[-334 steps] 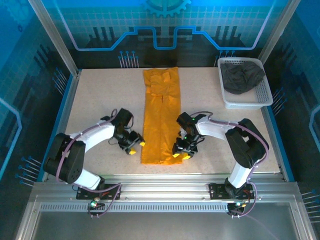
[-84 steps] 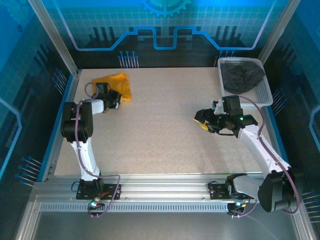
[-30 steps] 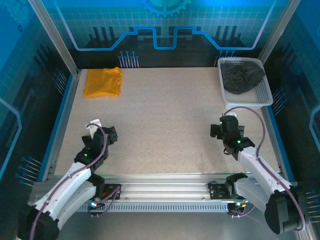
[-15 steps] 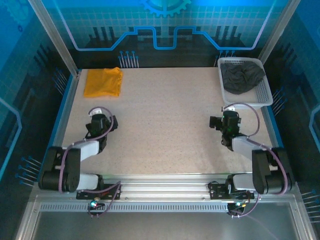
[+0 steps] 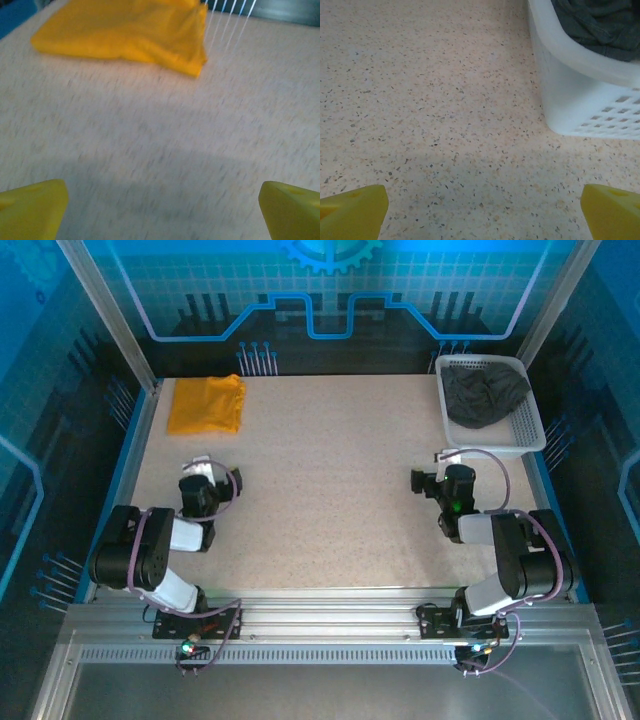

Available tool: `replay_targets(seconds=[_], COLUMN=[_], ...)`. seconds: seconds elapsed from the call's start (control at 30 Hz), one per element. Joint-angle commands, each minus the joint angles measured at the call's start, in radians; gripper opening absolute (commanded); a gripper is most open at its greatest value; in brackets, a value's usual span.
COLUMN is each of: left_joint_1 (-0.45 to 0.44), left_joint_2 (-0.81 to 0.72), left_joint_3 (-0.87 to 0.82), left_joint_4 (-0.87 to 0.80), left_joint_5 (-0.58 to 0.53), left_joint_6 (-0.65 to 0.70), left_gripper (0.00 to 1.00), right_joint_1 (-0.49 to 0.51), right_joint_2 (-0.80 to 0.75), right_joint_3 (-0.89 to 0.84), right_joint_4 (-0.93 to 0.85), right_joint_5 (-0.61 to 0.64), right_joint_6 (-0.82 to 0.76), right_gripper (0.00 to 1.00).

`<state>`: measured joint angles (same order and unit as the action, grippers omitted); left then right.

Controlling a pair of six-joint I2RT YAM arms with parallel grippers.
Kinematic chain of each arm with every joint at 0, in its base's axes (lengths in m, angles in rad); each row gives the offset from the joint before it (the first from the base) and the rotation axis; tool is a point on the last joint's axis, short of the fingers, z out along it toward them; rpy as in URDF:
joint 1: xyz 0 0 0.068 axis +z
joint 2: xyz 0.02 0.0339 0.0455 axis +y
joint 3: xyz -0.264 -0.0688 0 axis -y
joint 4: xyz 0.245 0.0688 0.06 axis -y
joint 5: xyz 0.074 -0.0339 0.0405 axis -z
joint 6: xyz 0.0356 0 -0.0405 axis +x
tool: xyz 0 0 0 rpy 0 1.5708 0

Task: Fold and stack the t-shirts

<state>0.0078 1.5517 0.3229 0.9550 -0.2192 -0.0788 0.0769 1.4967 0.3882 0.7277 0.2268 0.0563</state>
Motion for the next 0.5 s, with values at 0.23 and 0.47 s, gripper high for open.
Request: replay_targets(seconds=[0.23,0.47], left_joint_1=[-0.011,-0.013], left_joint_2=[-0.004,-0.004], left_joint_3=[0.036,0.039], left_joint_4=[0.0,-0.004], left_joint_5=[0.03,0.023], left_joint_6=[0.036,0.037], left_gripper=[0.99,0.99], right_joint_1=[0.014,0.015], right_joint_2=[0.005,0.005], right_joint_3=[0.023,0.023], right_joint_4=[0.064,0.065], right_joint_5=[0.006,0.004], right_joint_6=[-0.026,-0.027], right_gripper=[1.0,1.0])
